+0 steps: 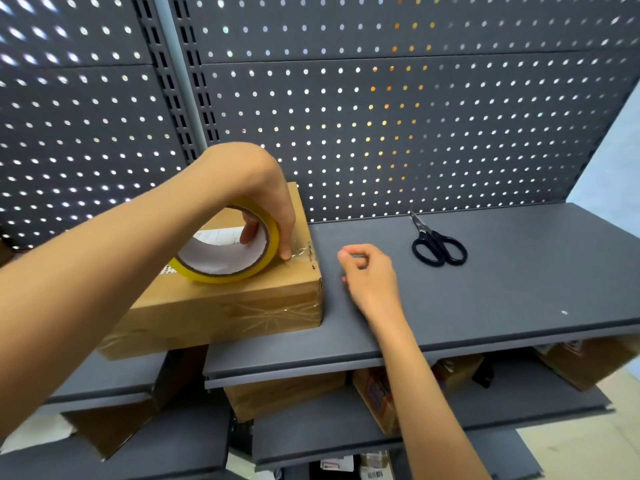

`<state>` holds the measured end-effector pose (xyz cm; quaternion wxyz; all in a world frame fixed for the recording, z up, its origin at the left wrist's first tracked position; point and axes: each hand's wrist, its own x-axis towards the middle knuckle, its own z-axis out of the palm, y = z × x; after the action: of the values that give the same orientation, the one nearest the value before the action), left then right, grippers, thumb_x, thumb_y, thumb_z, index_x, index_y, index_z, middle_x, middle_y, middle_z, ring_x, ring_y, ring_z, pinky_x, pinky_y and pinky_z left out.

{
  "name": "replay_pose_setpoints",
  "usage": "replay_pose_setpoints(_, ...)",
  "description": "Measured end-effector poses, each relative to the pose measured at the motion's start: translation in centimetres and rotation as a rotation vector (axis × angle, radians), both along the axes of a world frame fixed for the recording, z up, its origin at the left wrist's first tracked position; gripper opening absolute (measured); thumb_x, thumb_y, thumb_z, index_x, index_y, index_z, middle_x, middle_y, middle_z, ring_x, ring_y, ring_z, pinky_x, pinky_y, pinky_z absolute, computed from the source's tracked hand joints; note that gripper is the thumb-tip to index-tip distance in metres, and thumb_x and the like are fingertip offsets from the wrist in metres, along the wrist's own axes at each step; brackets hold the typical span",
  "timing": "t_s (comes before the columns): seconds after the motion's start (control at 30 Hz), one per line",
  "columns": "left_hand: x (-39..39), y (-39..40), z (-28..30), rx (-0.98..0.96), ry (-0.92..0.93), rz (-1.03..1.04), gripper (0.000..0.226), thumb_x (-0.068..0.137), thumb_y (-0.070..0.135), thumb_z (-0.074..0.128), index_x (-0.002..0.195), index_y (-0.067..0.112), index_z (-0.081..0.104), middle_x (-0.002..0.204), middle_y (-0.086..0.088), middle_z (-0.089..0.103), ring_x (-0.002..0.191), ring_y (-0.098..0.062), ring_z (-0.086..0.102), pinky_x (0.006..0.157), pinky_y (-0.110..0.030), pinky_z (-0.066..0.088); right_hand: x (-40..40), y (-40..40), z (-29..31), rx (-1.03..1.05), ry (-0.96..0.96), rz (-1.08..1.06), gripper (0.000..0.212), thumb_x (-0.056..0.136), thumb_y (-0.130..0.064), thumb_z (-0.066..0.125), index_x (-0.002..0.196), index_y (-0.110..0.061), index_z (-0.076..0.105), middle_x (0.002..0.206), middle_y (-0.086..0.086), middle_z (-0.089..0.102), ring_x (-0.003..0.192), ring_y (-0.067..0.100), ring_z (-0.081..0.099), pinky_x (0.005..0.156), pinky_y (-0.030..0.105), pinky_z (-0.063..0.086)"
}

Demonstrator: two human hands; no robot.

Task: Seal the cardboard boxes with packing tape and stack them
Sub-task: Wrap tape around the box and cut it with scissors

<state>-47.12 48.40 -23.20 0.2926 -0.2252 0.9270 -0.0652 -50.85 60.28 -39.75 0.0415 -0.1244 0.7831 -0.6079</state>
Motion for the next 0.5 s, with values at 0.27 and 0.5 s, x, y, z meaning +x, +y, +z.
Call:
replay_pose_setpoints(0.27, 0.5, -1.3, -0.1, 0.063, 0.108, 0.031, 0.045, 0.074, 0.05, 0.074, 0.063, 0.007, 0.065, 0.07, -0.004, 0.059, 0.077, -0.021, 0.058, 0.079, -0.034, 0.04, -6.2, 6.1, 1.2, 0.693, 0.278, -0.332, 0.026, 0.095, -0.011, 0.053, 0.115, 0.005, 0.055, 0.123, 0.024, 0.049, 0.114, 0.04, 0.043, 0.088, 0.039, 0.035)
replay_pose_setpoints(0.5, 0.1, -1.7, -0.5, 0.088, 0.111, 0.06, 0.047, 0.074, 0.051, 0.073, 0.075, 0.004, 0.069, 0.076, -0.005, 0.06, 0.074, -0.02, 0.051, 0.069, -0.028, 0.04, -8.4, 6.6, 1.1, 0.828, 0.201, -0.304, 0.026, 0.093, -0.011, 0.056, 0.112, 0.008, 0.054, 0.125, 0.026, 0.047, 0.119, 0.04, 0.04, 0.09, 0.04, 0.039)
